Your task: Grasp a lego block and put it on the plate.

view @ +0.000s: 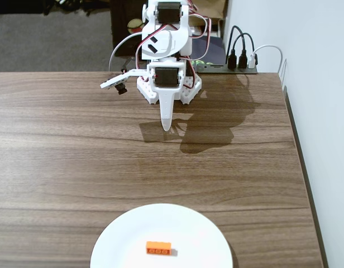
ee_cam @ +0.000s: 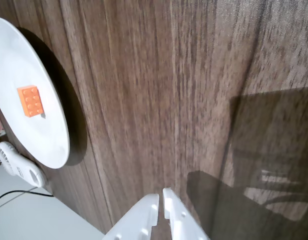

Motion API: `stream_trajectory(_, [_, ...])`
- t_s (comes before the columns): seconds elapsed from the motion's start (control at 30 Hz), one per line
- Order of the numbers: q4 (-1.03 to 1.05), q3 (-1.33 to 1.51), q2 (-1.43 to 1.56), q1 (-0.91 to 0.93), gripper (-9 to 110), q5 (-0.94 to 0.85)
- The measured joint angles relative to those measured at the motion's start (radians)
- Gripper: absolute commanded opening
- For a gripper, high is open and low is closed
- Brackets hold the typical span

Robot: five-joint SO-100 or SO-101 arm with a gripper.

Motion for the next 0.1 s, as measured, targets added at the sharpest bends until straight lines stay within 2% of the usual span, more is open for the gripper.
stream_trajectory(0.1, [0.000,0.000,0.000,0.000,1,0.000])
